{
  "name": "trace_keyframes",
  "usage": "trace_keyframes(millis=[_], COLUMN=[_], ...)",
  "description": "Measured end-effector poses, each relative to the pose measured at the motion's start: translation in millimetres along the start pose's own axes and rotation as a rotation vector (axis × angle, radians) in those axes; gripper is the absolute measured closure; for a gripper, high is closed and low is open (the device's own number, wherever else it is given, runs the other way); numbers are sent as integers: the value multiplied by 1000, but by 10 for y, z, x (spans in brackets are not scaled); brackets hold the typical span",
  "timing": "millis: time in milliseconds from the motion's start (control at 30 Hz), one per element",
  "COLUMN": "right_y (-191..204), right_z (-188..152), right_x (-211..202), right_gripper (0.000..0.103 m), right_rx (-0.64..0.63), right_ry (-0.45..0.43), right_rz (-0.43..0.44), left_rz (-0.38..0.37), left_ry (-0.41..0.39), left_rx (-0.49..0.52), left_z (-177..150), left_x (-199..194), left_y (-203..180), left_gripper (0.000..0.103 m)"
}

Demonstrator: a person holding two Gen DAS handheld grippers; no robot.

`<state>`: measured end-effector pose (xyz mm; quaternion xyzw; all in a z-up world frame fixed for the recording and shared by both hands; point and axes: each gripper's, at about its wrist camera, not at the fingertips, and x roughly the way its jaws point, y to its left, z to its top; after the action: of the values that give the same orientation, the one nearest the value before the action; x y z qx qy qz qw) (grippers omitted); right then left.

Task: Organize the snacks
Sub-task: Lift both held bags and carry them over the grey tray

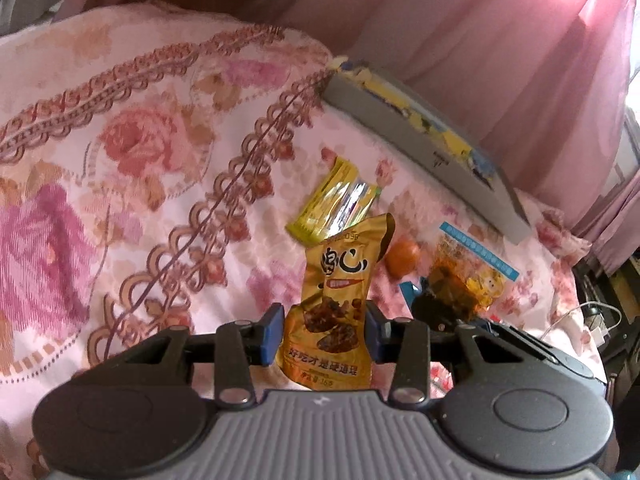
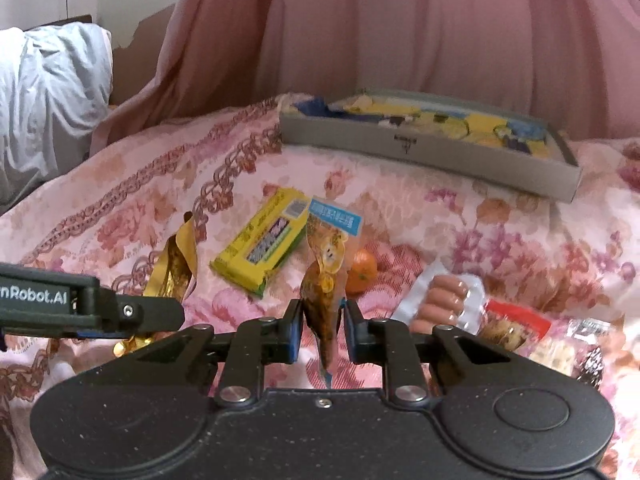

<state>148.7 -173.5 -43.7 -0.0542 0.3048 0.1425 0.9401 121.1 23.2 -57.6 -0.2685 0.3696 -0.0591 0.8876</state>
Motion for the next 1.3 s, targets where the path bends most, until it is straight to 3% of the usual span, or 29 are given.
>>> trace_keyframes(millis=[300,533,733,967,1067,1300], right_y=[-254,-678,-1257,-1714,-1838,-2050], right_z=[252,586,779,985,1031,1056], right_x=[-283,-335,-173,41,177,554], right_gripper=[81,80,80,80,80,80], right_rx=[48,23,74,86,102,180], right_ry=[-104,-198,-264,-335,-340,-294], right_rz=[-39,-110,-214,-276,-279,-249], left_rz=[-33,-61,-70,-64,-67,-67], left_ry=[-81,-119,-82,-131,-141,-97], left_rx=[46,62,77,148,176,134], left_z=[312,599,795,1159,1291,1445], left_x=[44,211,504,891,1092,1617], left_y=[-451,-902,-1247,-1715,-1895,-2054], left_gripper=[59,59,59,59,59,59])
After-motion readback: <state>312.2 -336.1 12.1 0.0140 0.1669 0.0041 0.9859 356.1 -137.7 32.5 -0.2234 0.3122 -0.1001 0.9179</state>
